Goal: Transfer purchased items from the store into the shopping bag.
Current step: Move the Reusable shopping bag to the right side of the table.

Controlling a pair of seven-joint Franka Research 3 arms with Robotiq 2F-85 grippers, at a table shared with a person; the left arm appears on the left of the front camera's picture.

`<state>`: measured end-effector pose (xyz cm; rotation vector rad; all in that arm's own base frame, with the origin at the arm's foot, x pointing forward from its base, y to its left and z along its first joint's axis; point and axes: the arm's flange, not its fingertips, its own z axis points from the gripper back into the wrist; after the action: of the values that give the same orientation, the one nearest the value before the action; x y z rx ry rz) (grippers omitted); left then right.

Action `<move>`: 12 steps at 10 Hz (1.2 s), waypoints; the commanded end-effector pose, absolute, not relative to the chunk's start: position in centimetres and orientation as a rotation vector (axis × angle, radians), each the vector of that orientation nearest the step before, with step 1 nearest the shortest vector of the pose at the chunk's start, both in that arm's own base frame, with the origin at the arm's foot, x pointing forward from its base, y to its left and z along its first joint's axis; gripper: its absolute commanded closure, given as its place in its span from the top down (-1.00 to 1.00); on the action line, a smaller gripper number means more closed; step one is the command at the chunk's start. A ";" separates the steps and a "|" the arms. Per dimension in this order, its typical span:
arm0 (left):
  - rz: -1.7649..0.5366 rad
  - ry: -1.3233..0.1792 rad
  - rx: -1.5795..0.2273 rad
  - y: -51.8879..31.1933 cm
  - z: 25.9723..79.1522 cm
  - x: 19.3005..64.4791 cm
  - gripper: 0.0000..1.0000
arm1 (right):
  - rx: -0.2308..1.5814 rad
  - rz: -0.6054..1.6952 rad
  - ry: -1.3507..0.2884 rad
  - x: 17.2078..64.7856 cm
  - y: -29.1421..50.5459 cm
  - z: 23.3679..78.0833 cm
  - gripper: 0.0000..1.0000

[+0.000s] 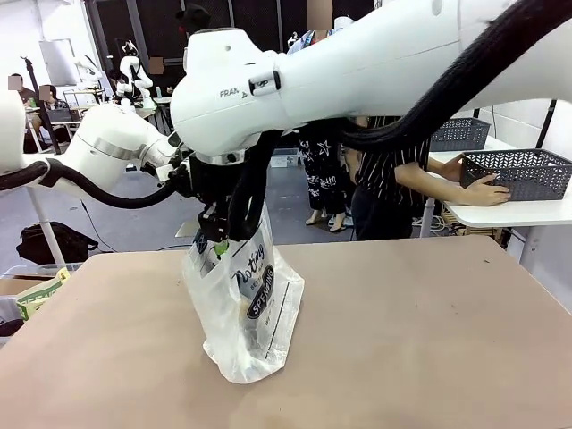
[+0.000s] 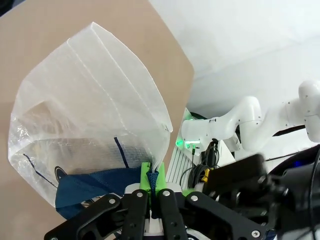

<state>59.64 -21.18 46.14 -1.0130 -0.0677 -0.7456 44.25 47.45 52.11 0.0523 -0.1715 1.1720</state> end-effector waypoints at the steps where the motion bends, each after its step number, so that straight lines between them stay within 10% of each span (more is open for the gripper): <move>1: -0.726 -0.047 -1.043 -21.0 46.5 59.8 -1.00 | 0.111 1.118 -0.256 41.8 42.7 52.6 1.00; 6: -0.729 -0.028 -1.025 -21.1 46.2 60.1 -1.00 | 0.039 0.597 -0.414 44.0 26.5 57.9 1.00; 12: -0.687 -0.066 -0.887 -22.1 47.5 59.3 -1.00 | -0.053 -0.126 -0.136 49.3 0.7 56.4 1.00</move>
<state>59.75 -21.52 46.86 -0.9448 -0.0732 -0.7087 49.06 0.48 56.94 -0.0895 -0.1770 -0.0497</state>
